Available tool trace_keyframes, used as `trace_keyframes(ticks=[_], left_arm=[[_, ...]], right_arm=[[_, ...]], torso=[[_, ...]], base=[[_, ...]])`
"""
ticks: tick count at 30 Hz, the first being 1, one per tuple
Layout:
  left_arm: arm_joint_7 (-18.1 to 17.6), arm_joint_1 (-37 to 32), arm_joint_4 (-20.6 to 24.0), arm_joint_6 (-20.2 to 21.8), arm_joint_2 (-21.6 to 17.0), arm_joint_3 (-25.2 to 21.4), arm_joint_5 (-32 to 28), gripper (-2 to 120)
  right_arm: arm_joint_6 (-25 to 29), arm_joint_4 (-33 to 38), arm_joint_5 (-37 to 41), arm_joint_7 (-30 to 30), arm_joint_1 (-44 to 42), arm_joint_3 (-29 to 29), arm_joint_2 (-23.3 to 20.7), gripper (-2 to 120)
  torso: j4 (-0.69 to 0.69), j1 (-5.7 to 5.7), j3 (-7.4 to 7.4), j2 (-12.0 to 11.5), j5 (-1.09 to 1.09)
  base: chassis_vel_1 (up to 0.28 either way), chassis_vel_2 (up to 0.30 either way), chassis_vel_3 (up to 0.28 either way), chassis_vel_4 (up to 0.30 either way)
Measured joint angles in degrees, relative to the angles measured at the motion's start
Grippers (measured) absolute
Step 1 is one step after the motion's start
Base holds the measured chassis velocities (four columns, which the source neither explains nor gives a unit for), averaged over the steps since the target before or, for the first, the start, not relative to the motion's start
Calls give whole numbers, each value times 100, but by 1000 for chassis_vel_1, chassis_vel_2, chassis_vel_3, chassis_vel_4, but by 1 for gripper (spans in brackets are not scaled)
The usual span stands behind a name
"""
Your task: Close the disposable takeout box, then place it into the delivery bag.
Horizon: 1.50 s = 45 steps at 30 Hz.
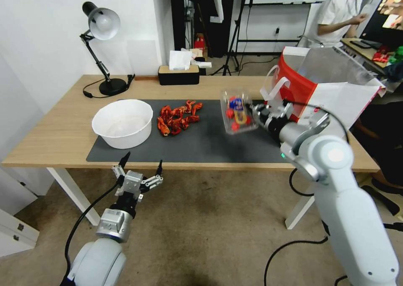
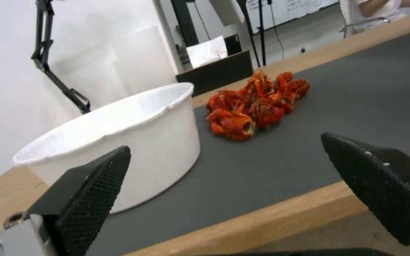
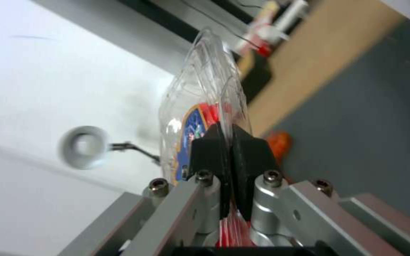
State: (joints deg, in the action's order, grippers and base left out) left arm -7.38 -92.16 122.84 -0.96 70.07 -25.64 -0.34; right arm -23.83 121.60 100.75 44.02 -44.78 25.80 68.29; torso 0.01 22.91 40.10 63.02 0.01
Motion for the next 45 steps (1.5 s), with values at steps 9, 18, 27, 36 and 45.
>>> trace_keyframes(ticks=[9, 18, 27, 36, 45], left_arm=[[-2, -77, -54, -72, 136, -5, 100, 100], [2, -57, -185, -150, 215, 84, 180, 100], [5, -36, -245, -206, 230, 219, 194, 100], [12, -82, -230, -306, 229, 228, 202, 100], [12, -127, -218, -346, 238, 221, 201, 100]], right_arm=[[397, -151, 176, 463, 1011, 391, -326, 1], [732, -1244, 223, 705, 1748, 1155, -1018, 1], [797, -1946, -43, 657, 1632, 1285, -1367, 1], [780, -2159, -390, 438, 1444, 953, -1106, 3], [676, -2006, -390, 410, 1301, 967, -1102, 36]], torso=[[-1, 0, 0, 0, 2], [-2, 0, 0, 0, 1], [-2, 1, 0, 0, 2], [1, 1, 0, 0, -1], [-1, 0, 0, 0, -2]], base=[[0, 0, 0, 0], [0, 0, 0, 0], [0, 0, 0, 0], [0, 0, 0, 0], [0, 0, 0, 0]])
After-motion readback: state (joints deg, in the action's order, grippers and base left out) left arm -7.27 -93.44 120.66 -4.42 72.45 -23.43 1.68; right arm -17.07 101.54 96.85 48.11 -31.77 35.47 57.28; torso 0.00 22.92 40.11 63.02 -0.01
